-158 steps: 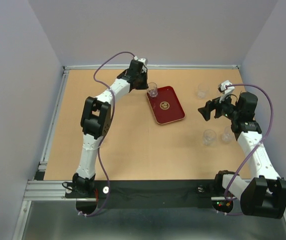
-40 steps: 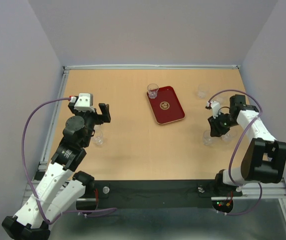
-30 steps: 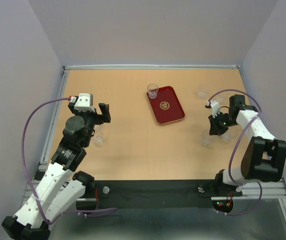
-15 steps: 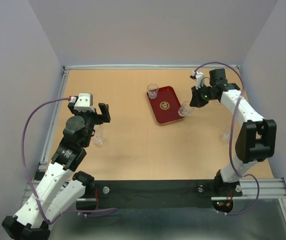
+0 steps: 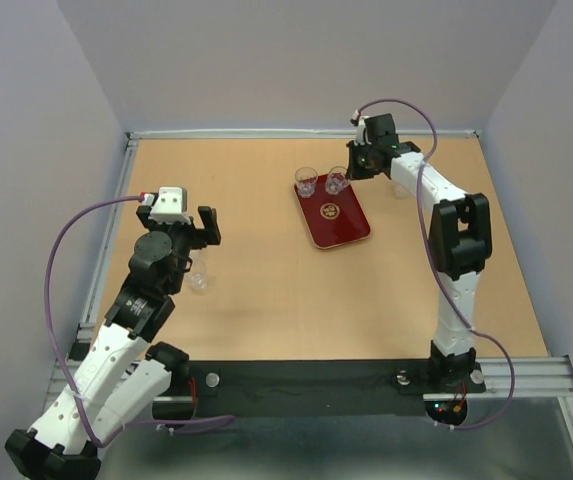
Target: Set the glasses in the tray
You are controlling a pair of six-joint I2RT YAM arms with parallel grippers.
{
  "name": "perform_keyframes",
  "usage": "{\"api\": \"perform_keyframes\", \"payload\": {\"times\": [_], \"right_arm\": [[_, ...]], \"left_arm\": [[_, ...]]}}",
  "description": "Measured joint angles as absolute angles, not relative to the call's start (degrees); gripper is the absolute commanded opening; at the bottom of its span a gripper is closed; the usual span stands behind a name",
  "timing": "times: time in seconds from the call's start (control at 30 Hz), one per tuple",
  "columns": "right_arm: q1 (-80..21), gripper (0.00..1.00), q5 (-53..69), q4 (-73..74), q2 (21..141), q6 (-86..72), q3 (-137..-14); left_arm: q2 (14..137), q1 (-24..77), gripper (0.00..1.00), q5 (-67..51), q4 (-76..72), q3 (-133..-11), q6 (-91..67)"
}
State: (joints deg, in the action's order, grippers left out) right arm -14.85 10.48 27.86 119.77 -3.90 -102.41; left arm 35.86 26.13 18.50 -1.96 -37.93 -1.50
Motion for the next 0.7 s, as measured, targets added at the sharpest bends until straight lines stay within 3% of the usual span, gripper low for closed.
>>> {"api": "perform_keyframes", "payload": {"times": [0.3, 0.7], "right_arm": [[-16.8, 0.00, 5.7, 26.4, 128.4, -7.8, -111.2], [-18.3, 0.01, 3.4, 26.4, 129.1, -8.4, -112.2]], "left_arm": [[35.9, 26.1, 0.95, 18.5, -2.0, -37.9, -1.3], [35.9, 26.1, 0.95, 18.5, -2.3, -37.9, -1.3]]}}
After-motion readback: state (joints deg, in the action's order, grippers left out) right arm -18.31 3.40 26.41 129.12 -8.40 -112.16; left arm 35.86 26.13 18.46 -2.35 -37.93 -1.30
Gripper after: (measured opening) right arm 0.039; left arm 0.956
